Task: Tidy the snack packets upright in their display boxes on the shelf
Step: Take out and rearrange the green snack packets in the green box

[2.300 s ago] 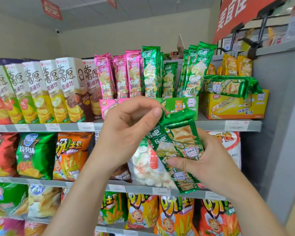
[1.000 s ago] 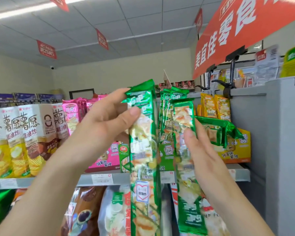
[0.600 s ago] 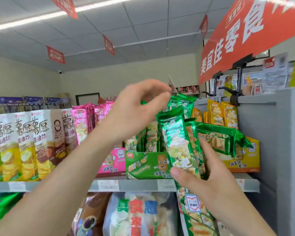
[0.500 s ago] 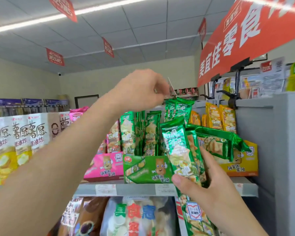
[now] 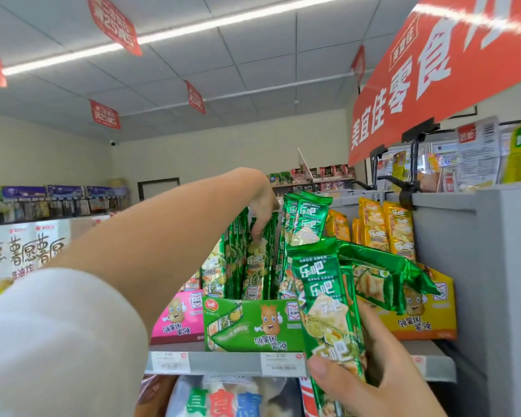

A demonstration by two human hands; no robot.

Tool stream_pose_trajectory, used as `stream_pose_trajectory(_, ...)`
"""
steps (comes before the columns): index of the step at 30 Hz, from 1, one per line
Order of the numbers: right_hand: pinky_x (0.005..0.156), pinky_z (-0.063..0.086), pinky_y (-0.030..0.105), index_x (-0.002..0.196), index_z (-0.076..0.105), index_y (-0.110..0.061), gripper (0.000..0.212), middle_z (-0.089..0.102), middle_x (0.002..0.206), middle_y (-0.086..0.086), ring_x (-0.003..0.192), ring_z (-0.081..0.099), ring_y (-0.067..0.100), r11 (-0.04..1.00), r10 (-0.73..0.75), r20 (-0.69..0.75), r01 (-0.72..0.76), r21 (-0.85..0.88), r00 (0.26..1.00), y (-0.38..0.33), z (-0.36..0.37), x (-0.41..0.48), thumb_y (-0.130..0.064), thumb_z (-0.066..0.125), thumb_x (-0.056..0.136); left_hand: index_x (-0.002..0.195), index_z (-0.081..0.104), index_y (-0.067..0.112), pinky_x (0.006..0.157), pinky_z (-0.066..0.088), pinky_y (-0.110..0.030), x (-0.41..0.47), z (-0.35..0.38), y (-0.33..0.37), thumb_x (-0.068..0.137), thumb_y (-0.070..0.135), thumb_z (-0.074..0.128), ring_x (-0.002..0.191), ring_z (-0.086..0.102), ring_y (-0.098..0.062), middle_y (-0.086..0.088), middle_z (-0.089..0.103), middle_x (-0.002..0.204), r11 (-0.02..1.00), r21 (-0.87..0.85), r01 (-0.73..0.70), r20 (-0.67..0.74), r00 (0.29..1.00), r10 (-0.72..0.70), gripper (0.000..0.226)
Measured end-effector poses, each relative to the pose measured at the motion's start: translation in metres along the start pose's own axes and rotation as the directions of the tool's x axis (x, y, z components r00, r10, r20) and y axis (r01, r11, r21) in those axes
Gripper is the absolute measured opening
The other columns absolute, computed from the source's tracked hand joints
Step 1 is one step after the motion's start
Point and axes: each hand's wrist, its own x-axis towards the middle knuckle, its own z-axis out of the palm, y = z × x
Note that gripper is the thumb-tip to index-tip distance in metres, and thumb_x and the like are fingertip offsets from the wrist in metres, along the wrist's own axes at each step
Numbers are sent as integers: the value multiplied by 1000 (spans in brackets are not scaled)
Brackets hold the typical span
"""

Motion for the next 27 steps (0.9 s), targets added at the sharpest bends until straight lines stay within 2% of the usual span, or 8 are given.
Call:
stream_pose_trajectory(5, 74, 56, 20, 124, 56, -33, 108, 75, 105, -4, 95, 73, 15, 998, 24, -7, -24, 51, 1000, 0, -2, 2, -61, 91, 26, 154, 16, 12, 117, 23, -52, -10, 2, 2, 73, 51, 77, 147, 20, -31, -9, 18, 161, 1000, 9, -26, -34, 999, 26, 108)
stream_pose_trajectory(8, 74, 57, 25, 119, 60, -33, 109, 76, 103, -1, 95, 73, 16, 998, -17, -67, 21, 56, 998, -8, 2, 7, -70, 87, 21, 152, 26, 10, 116, 24, -47, -31, 2, -2, 73, 54, 75, 145, 26, -30, -8, 27, 158, 998, 7, -65, -137, 988, 66, 103)
stream_pose_trajectory(13, 75, 51, 35, 104, 66, -44, 50, 76, 95, -10, 85, 72, 6, 973, -231, -117, 228, -39, 966, -41, 11, 21, -56, 72, 55, 153, 20, 14, 117, 24, -47, -71, 5, -8, 68, 50, 79, 143, 29, -30, -8, 29, 158, 977, -104, -185, -286, 947, 149, 110)
stream_pose_trajectory(16, 78, 53, 40, 97, 71, -37, 37, 76, 95, -7, 87, 72, 13, 951, -308, -135, 305, -46, 942, -62, 16, 36, -49, 71, 62, 152, 25, 18, 117, 27, -45, -100, 9, -9, 63, 58, 78, 142, 33, -23, -2, 32, 157, 942, -155, -297, -368, 902, 224, 112)
stream_pose_trajectory(19, 89, 54, 55, 92, 71, -27, 29, 75, 93, 0, 91, 71, 27, 930, -368, -161, 366, -45, 916, -87, 19, 52, -39, 76, 66, 147, 35, 20, 111, 35, -37, -125, 24, -6, 43, 82, 63, 125, 48, -17, 1, 46, 147, 934, -138, -330, -428, 870, 244, 124)
stream_pose_trajectory(22, 87, 54, 42, 94, 68, -21, 25, 72, 83, -9, 81, 68, 13, 912, -406, -159, 410, -11, 900, -116, 16, 69, -29, 75, 71, 142, 41, 20, 99, 42, -34, -131, 44, -4, 37, 91, 46, 117, 55, -26, -3, 57, 135, 927, -116, -357, -530, 812, 246, 127)
stream_pose_trajectory(25, 83, 55, 39, 92, 68, -17, 21, 71, 77, -11, 78, 68, 10, 900, -426, -153, 434, 22, 892, -146, 13, 86, -24, 74, 73, 140, 45, 22, 81, 37, -19, -125, 59, -9, 50, 80, 64, 101, 57, -17, 4, 64, 122, 882, -190, -432, -673, 711, 203, 108)
stream_pose_trajectory(27, 90, 53, 46, 86, 69, -17, 12, 71, 75, -9, 78, 67, 15, 899, -423, -172, 436, 43, 890, -160, 9, 97, -23, 73, 76, 135, 48, 28, 69, 29, -4, -125, 67, -17, 59, 62, 80, 87, 47, -5, 24, 58, 98, 822, -273, -499, -771, 625, 124, 90)
